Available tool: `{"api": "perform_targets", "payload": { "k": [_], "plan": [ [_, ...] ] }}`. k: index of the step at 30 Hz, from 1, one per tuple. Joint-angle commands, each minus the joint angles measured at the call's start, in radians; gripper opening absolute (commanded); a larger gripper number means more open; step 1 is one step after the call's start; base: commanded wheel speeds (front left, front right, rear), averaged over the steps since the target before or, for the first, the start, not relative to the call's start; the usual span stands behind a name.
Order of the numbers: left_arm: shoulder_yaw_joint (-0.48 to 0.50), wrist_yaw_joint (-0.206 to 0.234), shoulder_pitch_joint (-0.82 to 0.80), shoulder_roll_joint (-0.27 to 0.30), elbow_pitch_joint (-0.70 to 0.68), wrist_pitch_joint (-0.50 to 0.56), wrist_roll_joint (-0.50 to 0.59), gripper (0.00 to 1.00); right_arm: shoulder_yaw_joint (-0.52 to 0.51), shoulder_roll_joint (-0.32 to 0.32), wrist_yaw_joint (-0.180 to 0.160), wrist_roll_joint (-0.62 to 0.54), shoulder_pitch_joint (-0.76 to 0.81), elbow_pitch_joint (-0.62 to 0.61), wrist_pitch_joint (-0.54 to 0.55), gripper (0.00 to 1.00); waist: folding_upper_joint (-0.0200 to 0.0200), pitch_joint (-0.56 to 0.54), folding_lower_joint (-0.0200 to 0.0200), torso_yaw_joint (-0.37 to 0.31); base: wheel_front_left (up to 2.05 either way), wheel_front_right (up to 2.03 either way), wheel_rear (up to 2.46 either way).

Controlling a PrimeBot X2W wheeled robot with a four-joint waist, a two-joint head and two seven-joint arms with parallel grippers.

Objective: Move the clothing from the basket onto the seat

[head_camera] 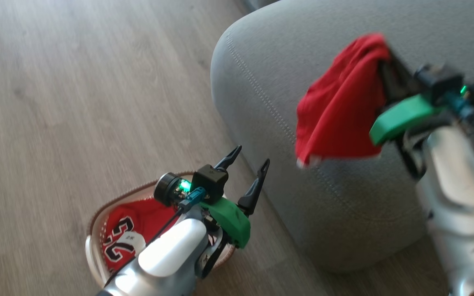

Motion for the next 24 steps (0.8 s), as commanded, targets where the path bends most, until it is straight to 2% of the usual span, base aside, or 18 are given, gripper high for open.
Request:
{"api": "perform_targets", "payload": {
  "k": [1,8,14,19,24],
  "plan": [
    [0.022,0.006,-0.057,0.010,-0.033,-0.010,0.014,1.00,0.018,-0.023,0.000,0.011,-0.111,-0.012,0.002,0.00,0.0000,0.045,0.0000,0.038,0.00,0.00,0.00],
    [0.023,0.016,-0.125,0.037,-0.079,-0.012,0.061,1.00,-0.014,-0.134,0.000,0.040,-0.431,0.135,0.040,0.00,0.0000,0.199,0.0000,0.144,0.00,0.00,0.00],
    [0.028,0.036,-0.186,0.070,-0.150,-0.010,0.098,1.00,-0.090,-0.212,0.000,-0.012,-0.646,0.242,0.041,0.00,0.0000,0.332,0.0000,0.222,0.00,0.00,0.00],
    [0.020,0.045,-0.220,0.087,-0.203,0.002,0.124,1.00,-0.166,-0.261,0.000,-0.075,-0.730,0.310,0.021,0.00,0.0000,0.403,0.0000,0.278,0.00,0.00,0.00],
    [0.006,0.055,-0.235,0.097,-0.257,0.013,0.143,1.00,-0.291,-0.271,0.000,-0.166,-0.725,0.381,0.002,0.00,0.0000,0.458,0.0000,0.327,0.00,0.00,0.00]
  ]
}}
